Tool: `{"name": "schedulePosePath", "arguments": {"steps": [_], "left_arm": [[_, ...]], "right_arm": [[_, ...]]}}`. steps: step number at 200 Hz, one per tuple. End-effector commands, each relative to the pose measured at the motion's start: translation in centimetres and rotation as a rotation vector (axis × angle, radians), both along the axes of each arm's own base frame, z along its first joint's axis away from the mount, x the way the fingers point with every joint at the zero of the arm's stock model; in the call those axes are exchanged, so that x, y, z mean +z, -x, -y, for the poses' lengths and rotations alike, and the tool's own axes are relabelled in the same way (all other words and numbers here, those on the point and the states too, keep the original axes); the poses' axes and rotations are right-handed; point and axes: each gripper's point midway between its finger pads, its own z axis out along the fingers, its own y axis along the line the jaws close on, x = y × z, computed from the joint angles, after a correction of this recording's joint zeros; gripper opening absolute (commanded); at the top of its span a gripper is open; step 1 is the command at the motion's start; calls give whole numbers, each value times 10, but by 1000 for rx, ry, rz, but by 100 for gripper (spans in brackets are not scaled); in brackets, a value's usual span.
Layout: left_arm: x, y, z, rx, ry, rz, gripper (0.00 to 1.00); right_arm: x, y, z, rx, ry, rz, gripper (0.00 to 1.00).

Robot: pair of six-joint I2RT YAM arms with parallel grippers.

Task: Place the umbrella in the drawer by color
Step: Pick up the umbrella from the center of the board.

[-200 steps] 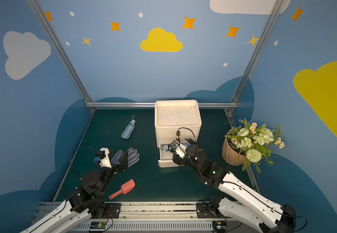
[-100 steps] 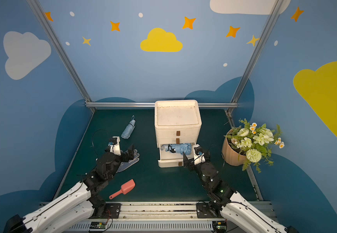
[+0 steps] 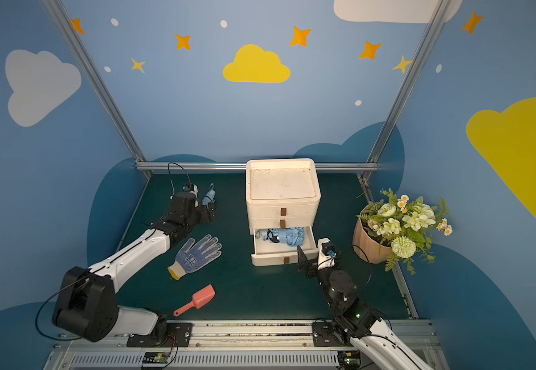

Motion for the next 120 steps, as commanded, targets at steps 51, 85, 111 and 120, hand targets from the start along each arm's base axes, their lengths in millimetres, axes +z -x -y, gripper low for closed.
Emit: {"name": "schedulePosePath", "arguments": {"steps": [51, 85, 111, 120], "left_arm": [[-78, -74, -40, 6, -155, -406, 84], [-92, -98, -33, -69, -201, -463, 73], [-96, -109, -24, -114, -192, -464, 69], [-97, -112, -21, -130, -196, -471, 66]], "right_arm": [[8, 3, -8, 49, -62, -9, 98], [5, 3, -10, 58, -61, -12, 98], [5, 3, -11, 66, -58, -14, 98], [5, 3, -12, 71, -58, -15, 98]]}}
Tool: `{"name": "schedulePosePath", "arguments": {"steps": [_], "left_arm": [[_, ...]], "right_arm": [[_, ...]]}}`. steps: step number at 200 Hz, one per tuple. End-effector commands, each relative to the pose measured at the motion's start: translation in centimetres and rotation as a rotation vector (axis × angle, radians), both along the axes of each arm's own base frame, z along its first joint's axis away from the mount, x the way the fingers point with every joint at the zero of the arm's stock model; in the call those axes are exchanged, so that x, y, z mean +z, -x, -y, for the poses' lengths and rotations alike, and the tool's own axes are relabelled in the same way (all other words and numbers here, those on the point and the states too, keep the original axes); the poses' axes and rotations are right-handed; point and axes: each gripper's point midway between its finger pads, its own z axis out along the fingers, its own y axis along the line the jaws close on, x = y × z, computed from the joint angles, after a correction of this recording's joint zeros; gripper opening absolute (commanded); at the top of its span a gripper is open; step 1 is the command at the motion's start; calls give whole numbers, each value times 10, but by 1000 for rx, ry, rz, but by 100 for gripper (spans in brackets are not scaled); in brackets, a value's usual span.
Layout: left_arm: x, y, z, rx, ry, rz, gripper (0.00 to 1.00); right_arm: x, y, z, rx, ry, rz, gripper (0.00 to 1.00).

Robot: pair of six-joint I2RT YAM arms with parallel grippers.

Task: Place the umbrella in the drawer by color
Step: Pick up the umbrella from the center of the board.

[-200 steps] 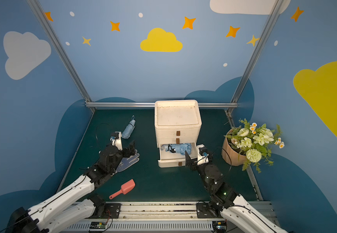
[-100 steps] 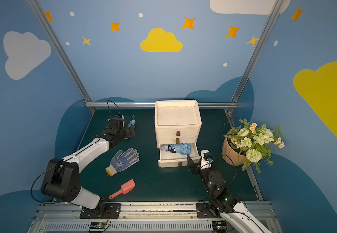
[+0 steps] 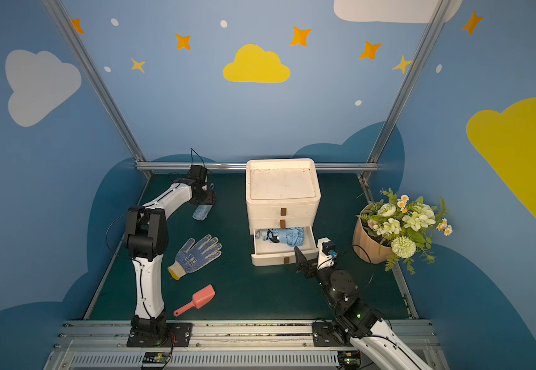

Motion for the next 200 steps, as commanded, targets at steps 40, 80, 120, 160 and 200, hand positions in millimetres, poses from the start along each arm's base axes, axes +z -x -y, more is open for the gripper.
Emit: {"name": "schedulePosePath", "arguments": {"steps": [40, 80, 120, 160, 200], "left_arm": [[-7, -2, 2, -96, -121, -91, 42], [-4, -3, 2, -74, -131, -86, 22], [3, -2, 3, -64, -122, -52, 3], [42, -3, 12, -27, -27, 118, 3], [122, 7, 33, -43, 153, 418, 2]], "right_arm": [[5, 1, -5, 29, -25, 8, 98], [0, -2, 0, -2, -11, -2, 98], [-2, -3, -4, 8, -7, -7, 98], [-5, -4, -5, 10, 0, -17, 98], [-4, -4, -4, 10, -3, -16, 98]]}}
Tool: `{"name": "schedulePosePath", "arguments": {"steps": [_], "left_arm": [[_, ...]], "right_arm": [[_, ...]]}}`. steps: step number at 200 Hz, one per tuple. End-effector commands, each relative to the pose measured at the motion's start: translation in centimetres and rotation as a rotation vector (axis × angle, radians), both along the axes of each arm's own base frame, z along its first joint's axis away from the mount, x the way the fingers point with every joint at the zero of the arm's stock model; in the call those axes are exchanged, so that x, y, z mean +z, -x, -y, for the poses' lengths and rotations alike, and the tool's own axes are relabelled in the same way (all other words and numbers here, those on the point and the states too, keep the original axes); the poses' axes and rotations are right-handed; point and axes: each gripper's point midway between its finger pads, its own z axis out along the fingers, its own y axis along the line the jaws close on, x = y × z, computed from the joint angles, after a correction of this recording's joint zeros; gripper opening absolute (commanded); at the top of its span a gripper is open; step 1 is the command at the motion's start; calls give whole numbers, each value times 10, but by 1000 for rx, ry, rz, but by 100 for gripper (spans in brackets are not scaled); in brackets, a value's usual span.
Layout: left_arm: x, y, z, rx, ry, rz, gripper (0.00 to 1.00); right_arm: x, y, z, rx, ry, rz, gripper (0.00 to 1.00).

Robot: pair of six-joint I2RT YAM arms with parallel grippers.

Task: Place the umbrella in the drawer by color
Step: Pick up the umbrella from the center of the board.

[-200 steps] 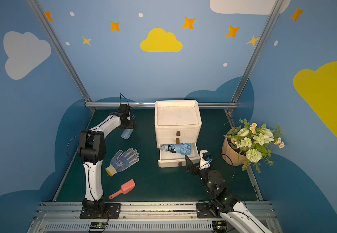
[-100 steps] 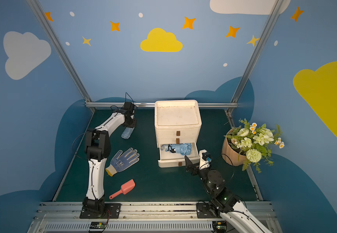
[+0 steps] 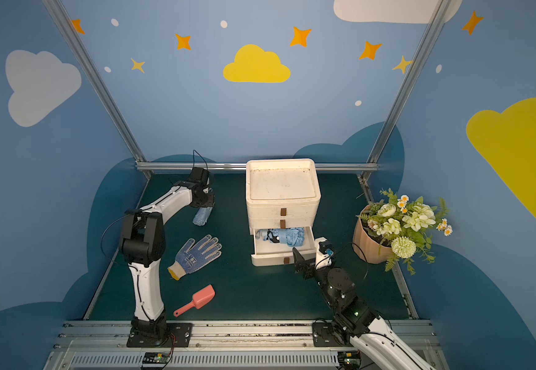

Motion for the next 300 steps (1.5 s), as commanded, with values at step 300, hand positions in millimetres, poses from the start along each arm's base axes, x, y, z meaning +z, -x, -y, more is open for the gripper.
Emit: {"name": "schedulePosePath", "arguments": {"steps": [300], "left_arm": [[253, 275, 267, -1065, 916, 822, 2]], "right_arm": [[39, 35, -89, 538, -43, 69, 82]]}}
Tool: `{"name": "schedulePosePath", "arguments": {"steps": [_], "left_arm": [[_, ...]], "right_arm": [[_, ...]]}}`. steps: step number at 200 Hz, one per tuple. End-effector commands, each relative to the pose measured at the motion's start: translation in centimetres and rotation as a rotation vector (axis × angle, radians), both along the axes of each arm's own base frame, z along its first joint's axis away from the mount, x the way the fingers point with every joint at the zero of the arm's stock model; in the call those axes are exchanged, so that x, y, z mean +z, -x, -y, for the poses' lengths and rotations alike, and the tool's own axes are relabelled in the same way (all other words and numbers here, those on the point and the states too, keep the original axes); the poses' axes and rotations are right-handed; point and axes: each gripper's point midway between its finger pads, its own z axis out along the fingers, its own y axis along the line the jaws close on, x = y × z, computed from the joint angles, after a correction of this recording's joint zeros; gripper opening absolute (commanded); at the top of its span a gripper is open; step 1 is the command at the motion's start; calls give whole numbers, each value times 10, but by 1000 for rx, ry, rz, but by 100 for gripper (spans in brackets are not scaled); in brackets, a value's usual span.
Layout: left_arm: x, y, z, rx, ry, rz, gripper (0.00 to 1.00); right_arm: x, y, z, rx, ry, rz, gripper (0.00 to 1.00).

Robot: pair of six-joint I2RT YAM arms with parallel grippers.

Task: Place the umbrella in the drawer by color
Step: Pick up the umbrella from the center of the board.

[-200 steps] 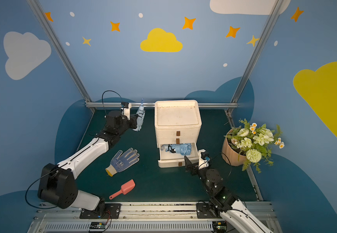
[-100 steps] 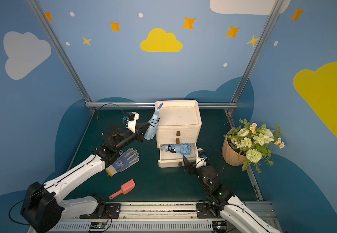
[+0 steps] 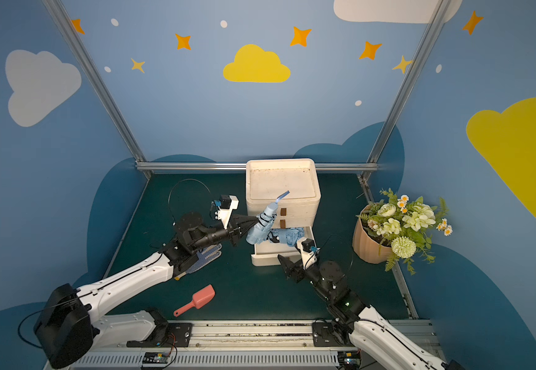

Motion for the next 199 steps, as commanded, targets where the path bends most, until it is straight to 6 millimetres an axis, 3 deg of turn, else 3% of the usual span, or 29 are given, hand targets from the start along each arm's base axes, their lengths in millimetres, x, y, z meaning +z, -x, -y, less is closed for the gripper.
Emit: {"name": "schedulePosePath", "arguments": {"steps": [1, 72, 144, 164, 191, 199], "left_arm": [[37, 22, 12, -94, 106, 112, 2], [45, 45, 38, -192, 128, 150, 3], [47, 66, 52, -279, 142, 158, 3], [44, 70, 56, -296, 138, 153, 2], [38, 69, 59, -292, 125, 138, 2], [36, 67, 59, -285, 119, 132, 3]], "right_arm": [[44, 15, -19, 144, -71, 105, 82], [82, 34, -23, 235, -159, 178, 76], [90, 32, -19, 209, -178, 176, 64], [94, 33, -18, 204, -179, 173, 50], [100, 35, -18, 213, -184, 175, 1], [100, 35, -18, 210, -181, 173, 0]]}}
